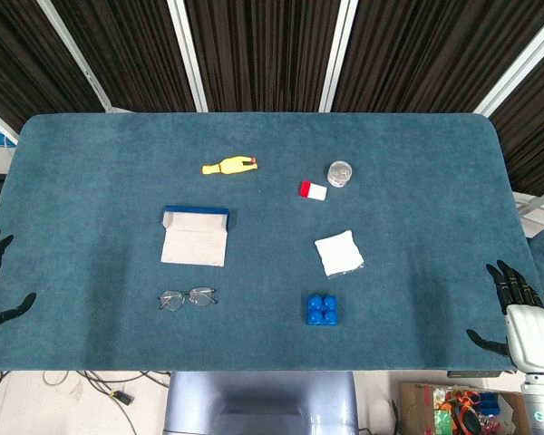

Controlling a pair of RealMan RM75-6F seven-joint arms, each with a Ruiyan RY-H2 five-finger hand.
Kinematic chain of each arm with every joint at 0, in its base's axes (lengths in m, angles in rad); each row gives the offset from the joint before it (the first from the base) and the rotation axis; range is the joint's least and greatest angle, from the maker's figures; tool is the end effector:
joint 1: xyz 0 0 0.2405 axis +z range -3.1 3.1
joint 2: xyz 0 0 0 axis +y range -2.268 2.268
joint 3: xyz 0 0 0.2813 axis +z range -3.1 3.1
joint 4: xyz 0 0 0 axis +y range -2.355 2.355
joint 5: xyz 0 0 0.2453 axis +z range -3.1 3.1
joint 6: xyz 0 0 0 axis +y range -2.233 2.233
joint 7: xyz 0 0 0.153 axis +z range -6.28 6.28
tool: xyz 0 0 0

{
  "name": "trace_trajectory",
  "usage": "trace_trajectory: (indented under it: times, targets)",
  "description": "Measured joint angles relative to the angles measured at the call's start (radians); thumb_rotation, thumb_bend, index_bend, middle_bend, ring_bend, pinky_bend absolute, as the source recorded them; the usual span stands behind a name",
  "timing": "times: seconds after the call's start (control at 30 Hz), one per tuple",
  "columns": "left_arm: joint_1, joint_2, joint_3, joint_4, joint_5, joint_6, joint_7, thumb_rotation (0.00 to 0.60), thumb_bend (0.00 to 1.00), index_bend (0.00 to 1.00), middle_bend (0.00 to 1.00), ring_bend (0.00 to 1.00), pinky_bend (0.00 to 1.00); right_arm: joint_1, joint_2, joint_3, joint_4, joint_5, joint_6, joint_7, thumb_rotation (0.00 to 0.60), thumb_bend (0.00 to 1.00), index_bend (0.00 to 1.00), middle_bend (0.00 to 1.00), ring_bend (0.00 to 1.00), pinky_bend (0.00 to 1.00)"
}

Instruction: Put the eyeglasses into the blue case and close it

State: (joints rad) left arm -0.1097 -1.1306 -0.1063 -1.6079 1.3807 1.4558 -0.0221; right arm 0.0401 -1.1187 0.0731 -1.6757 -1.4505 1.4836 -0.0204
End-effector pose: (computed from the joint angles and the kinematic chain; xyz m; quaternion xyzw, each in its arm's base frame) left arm -0.3551 0.2166 0.1455 -0.5490 -0.4091 -0.3967 0.6114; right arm -0.3460 -0.1839 0.1370 0.5594 -0.4184 0.3871 0.6018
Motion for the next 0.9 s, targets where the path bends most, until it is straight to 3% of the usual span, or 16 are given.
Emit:
trace_trajectory:
  times: [0.9]
  targets:
    - [-0.010,0.001,0.003,-0.005,-0.008,-0.031,-0.004,0.600,0.20,0.11,0.00,0.00,0.00,-0.002,0.005,-0.002,-0.007,0.003,-0.003,0.003,0.600,0.02,0.02,0.00,0.06,0.19]
